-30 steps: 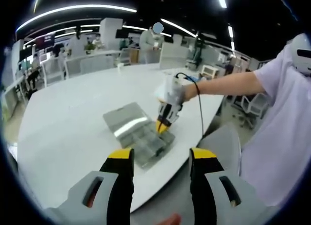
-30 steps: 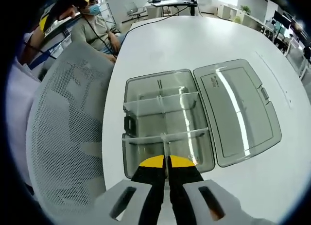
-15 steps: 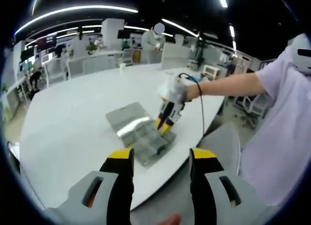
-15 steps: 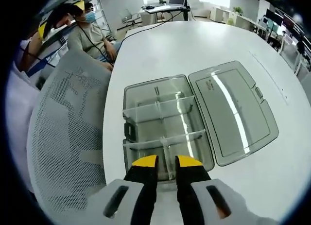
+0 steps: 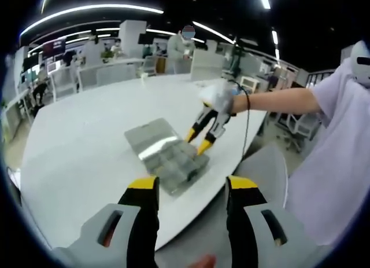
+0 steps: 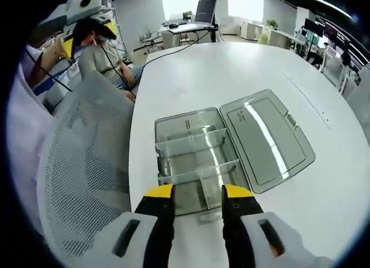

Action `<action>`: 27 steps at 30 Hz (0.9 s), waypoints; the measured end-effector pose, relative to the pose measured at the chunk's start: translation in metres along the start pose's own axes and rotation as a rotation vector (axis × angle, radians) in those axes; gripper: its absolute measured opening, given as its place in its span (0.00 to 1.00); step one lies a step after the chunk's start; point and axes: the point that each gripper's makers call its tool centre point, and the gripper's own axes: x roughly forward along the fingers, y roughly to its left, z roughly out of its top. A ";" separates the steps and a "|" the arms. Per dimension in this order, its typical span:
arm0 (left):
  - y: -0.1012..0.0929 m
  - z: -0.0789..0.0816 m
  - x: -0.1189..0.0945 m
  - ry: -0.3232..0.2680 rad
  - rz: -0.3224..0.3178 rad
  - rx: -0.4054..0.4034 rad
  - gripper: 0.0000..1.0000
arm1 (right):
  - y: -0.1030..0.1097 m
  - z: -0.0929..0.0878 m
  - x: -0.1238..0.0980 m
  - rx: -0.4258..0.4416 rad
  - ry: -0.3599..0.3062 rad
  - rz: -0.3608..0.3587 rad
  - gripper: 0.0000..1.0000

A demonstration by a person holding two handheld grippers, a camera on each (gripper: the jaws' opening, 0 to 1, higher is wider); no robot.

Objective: Insert the divider into the dual guide fixture by aligning both edges with the guide slots and pushing it downward to the bottom, including one-sided entry, uneven engagement, binding, and posture correction.

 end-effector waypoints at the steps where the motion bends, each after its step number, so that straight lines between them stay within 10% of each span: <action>1: 0.000 -0.001 0.000 0.002 -0.002 0.001 0.46 | 0.001 0.001 -0.002 0.001 -0.006 -0.001 0.28; 27: 0.026 -0.033 -0.003 0.030 -0.022 -0.030 0.49 | 0.050 0.033 -0.051 0.024 -0.141 -0.124 0.35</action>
